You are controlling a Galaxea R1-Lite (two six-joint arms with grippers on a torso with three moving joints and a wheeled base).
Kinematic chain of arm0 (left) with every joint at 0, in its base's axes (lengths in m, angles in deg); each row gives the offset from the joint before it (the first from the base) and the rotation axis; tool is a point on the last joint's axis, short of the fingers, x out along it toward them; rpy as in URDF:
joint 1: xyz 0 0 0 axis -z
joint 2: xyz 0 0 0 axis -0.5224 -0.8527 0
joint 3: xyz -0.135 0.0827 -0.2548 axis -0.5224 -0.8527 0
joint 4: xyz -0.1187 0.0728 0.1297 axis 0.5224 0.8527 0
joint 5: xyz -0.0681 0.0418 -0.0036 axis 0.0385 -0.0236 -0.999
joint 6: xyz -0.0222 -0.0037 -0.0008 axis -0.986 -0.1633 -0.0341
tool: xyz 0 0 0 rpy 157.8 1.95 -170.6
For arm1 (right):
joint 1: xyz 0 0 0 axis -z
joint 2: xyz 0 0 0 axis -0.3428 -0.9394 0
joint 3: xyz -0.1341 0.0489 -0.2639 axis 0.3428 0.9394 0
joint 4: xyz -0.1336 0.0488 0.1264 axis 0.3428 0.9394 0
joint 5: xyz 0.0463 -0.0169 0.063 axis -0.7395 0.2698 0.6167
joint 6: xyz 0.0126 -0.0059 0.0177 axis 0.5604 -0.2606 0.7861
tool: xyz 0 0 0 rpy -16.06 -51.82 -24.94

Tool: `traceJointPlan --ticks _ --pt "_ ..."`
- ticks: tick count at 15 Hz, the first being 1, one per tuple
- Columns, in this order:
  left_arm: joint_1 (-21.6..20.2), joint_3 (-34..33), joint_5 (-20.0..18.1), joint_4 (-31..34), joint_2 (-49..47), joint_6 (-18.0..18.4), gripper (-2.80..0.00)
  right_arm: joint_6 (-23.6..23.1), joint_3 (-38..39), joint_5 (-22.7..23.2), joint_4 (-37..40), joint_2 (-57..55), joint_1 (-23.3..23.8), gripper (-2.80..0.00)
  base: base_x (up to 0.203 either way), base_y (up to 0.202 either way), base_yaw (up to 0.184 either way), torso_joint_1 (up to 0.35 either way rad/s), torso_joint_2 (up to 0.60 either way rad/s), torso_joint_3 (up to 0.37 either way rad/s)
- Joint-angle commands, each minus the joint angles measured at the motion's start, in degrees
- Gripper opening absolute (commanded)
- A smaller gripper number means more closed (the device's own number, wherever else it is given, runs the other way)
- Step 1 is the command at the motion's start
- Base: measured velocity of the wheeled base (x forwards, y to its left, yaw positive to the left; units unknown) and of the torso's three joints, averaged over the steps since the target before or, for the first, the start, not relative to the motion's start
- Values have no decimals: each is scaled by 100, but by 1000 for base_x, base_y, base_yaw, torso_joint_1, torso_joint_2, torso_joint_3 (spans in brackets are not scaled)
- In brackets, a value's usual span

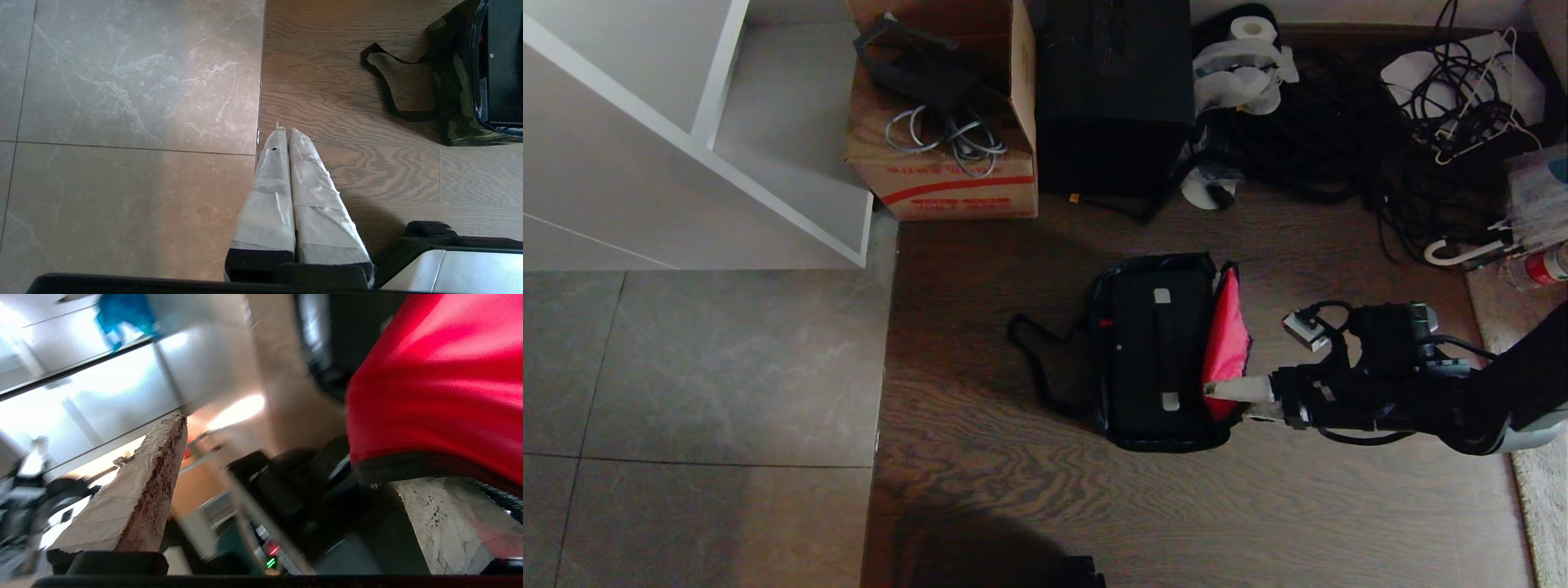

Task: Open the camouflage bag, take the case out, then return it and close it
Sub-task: Close the top of the storage box

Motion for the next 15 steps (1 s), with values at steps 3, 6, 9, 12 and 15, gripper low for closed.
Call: traceJointPlan --ticks 3,6,9,12,15 --pt "0 0 0 4 0 2 -280 12 -62 -634 -387 25 -1 0 0 0 0 0 0 0" --pt "0 0 0 4 0 2 -280 21 -84 -1646 -507 93 -1 0 0 0 0 0 0 0" --pt "0 0 0 4 0 2 -280 50 -23 -2263 -378 150 -1 0 0 0 0 0 0 0" --pt "0 0 0 4 0 2 -280 98 45 -2055 -1141 277 -29 0 0 0 0 0 0 0" --pt "0 0 0 4 0 2 -280 206 470 -1400 -1580 379 -325 0 0 0 0 0 0 0"
